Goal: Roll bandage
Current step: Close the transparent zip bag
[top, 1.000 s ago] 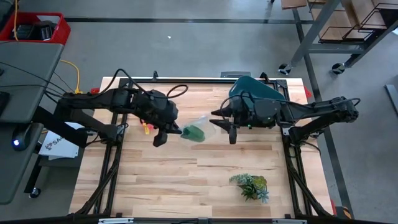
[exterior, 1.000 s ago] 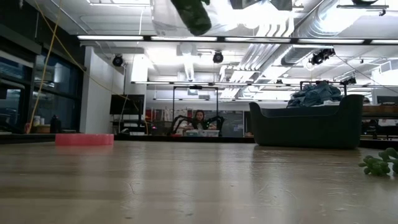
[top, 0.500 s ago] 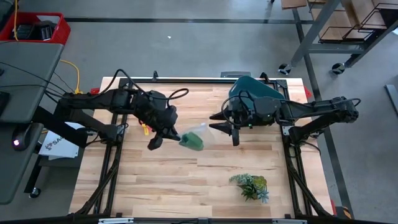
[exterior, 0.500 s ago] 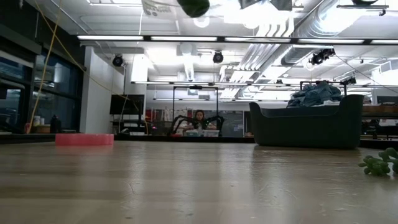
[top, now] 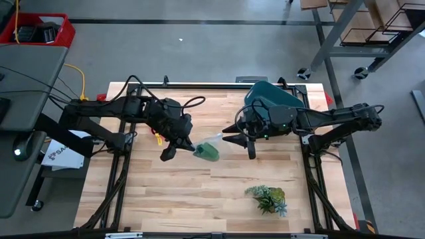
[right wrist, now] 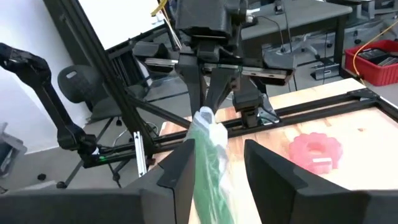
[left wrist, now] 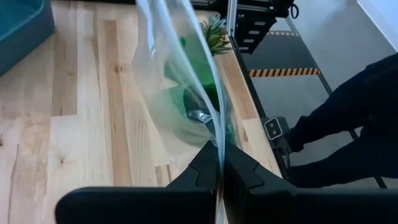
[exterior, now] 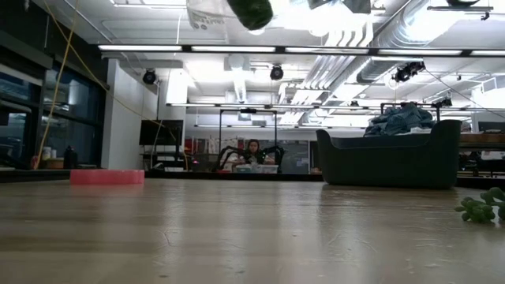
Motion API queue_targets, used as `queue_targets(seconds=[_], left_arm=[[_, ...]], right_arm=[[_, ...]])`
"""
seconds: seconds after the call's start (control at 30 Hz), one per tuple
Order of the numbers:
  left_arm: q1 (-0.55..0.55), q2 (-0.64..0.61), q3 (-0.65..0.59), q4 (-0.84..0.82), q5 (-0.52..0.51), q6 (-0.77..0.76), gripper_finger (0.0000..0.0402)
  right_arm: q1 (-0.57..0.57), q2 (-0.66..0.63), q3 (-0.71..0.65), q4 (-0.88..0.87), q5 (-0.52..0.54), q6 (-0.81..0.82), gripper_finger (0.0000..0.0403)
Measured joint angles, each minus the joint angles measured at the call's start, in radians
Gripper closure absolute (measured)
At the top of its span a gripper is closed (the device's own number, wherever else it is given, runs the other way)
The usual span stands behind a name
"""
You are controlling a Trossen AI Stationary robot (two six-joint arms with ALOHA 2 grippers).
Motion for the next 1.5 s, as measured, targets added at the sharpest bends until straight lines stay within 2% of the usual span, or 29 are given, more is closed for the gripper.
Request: queue_targets(seconds=[0.27,0.67,0.87,1.17,1.5], left_arm=[[0.000,0.007,0.000,0.000,0.004,0.008,0.0401],[0.001,0.008,0.000,0.003,0.006,0.008,0.0401],[0.001,0.027,0.000,0.045,0.006,0.008,0.0401],[0.000,0.030,0.000,-0.030,0.025,-0.011,0.0401],[0.000,0.023,0.000,-0.015,0.032,-0.028,0.0401]], right_arm=[[0.000,0.001,0.000,0.000,-0.041,0.000,0.0299],[0.000,0.001,0.000,0.000,-0.035,-0.001,0.0355],[0.000,0.001,0.000,0.000,-0.034,-0.008,0.0357],[0.000,0.001,0.000,0.000,-0.044,0.002,0.0357],[0.000,0.001,0.000,-0.009,-0.047,-0.008,0.0356]])
